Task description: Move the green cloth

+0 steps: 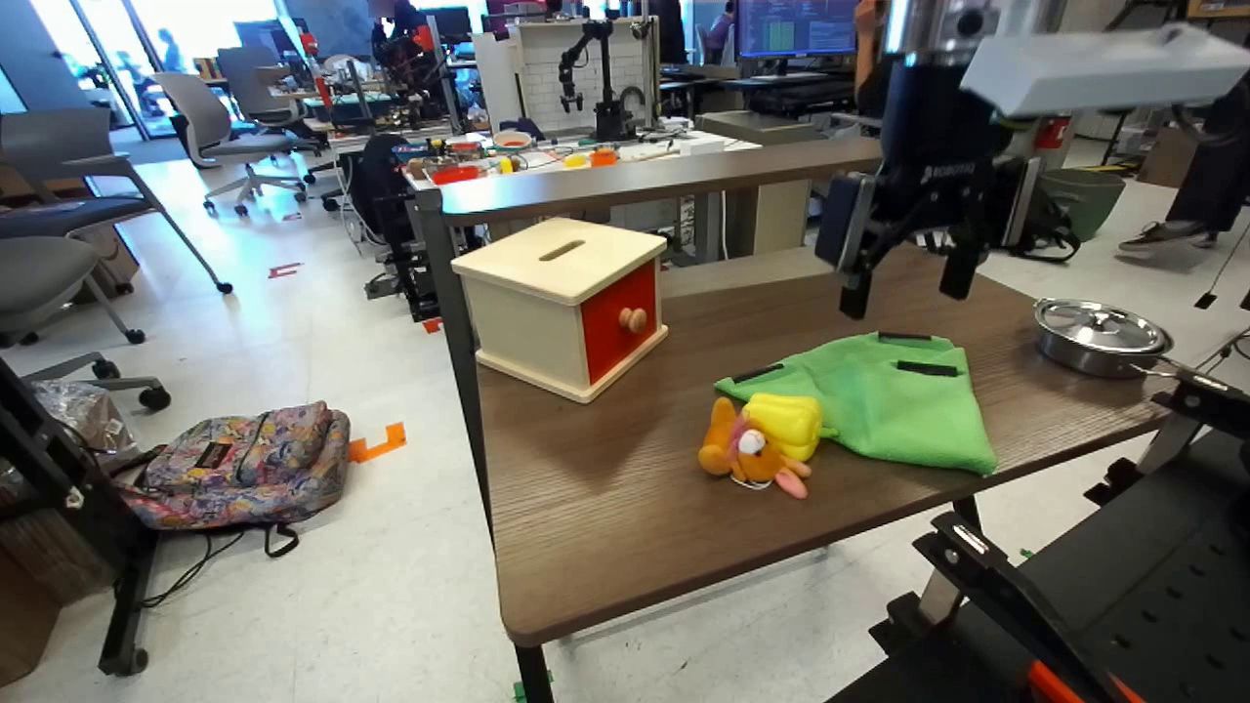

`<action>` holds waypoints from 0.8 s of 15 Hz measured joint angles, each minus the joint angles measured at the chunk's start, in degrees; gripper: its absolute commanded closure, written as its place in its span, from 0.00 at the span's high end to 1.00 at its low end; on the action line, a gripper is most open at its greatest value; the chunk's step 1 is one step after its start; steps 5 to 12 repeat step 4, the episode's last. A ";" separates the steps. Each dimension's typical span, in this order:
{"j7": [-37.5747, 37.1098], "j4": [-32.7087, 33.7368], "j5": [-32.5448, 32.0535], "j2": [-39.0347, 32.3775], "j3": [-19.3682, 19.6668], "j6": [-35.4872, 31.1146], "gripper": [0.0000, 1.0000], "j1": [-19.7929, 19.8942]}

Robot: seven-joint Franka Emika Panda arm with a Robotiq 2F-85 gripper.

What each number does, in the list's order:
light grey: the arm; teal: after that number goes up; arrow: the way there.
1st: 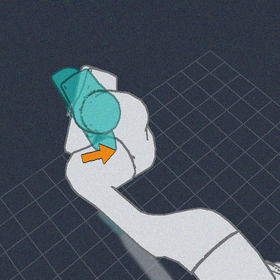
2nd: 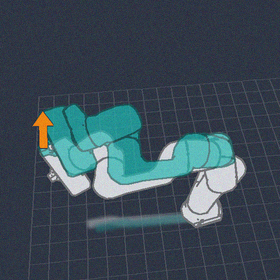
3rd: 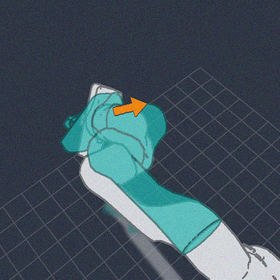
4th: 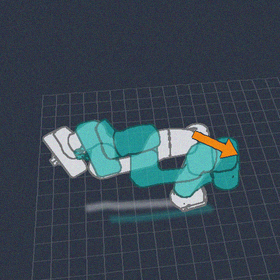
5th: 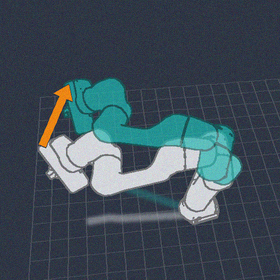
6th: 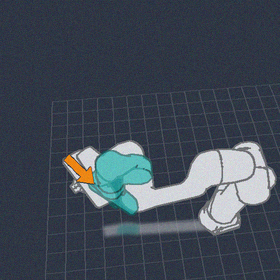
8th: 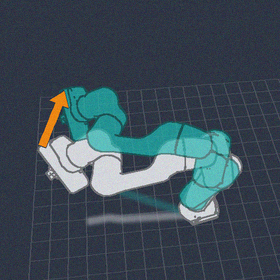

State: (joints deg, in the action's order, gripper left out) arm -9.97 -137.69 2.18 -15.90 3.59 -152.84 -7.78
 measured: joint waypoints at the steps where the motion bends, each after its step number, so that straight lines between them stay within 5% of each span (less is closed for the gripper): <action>1: 0.58 -1.49 0.63 3.51 -0.88 0.83 1.00 0.71; 4: 1.46 -4.41 1.26 10.29 -1.63 3.16 1.00 1.69; 12: 1.46 -4.41 1.26 10.29 -1.63 3.16 1.00 1.69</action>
